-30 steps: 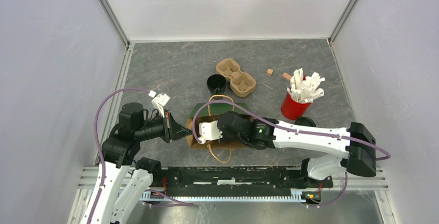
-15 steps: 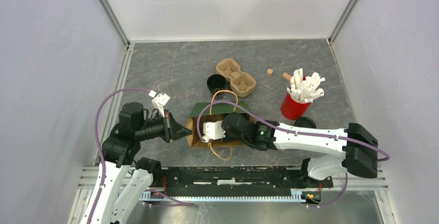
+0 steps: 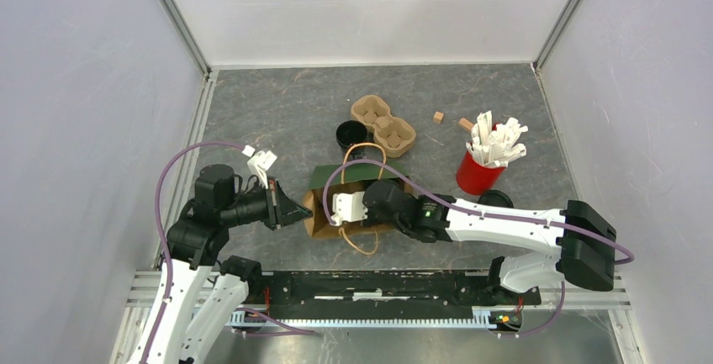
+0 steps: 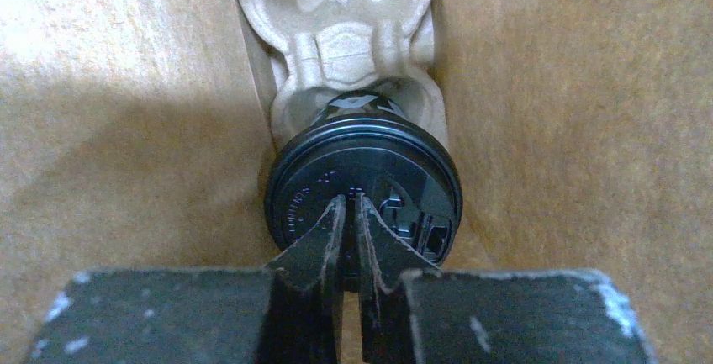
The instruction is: Pack the takeout coffee
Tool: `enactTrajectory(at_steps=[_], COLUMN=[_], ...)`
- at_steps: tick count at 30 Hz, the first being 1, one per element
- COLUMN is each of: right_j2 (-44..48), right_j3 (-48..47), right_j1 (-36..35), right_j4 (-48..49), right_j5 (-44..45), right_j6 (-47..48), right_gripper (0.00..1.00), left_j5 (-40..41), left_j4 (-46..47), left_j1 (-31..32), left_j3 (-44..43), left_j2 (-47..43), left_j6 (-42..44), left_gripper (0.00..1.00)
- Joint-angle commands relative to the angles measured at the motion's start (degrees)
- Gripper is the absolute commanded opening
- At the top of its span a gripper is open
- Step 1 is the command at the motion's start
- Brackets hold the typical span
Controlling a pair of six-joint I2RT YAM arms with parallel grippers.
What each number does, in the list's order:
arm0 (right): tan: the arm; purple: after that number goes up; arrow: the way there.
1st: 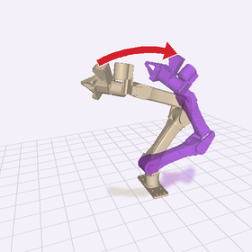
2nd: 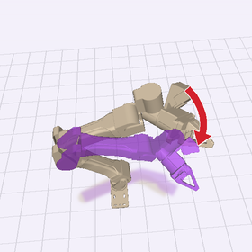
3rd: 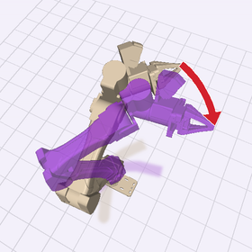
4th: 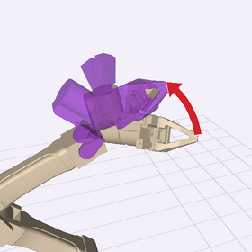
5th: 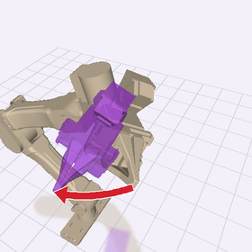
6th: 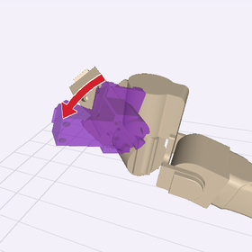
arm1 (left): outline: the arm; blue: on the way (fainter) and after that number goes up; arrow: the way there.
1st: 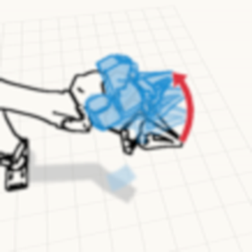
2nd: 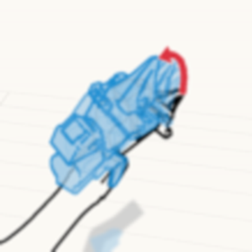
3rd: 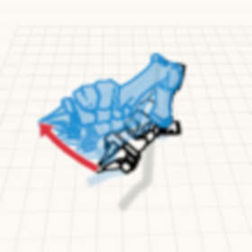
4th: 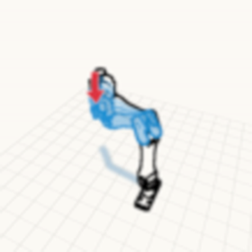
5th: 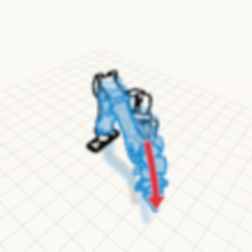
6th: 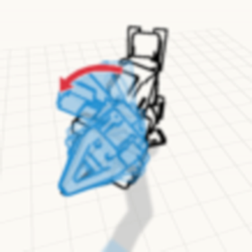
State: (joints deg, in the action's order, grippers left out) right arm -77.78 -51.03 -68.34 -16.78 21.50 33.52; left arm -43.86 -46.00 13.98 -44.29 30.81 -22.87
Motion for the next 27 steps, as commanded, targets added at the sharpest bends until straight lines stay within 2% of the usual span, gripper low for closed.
enactTrajectory(at_steps=[1, 6, 27], right_j2=[0.26, 0.36, 3.56], right_j3=[-0.49, -0.14, -11.41], right_j1=[0.98, 1.37, 1.41], right_j4=[1.80, 1.77, -7.98], right_j5=[0.00, -0.22, -6.87], right_j6=[-0.05, -0.33, -4.48], right_gripper=[0.12, 0.12, 0.14], left_j5=[-2.43, -2.55, 0.43], left_j4=[3.22, 3.20, 2.75], left_j1=[0.08, 0.08, 0.08], left_j3=[-0.02, 0.86, -2.91], left_j2=[-0.21, -0.83, 1.21], left_j6=[-2.63, -2.68, -5.92], left_gripper=[0.10, 0.10, 0.10])
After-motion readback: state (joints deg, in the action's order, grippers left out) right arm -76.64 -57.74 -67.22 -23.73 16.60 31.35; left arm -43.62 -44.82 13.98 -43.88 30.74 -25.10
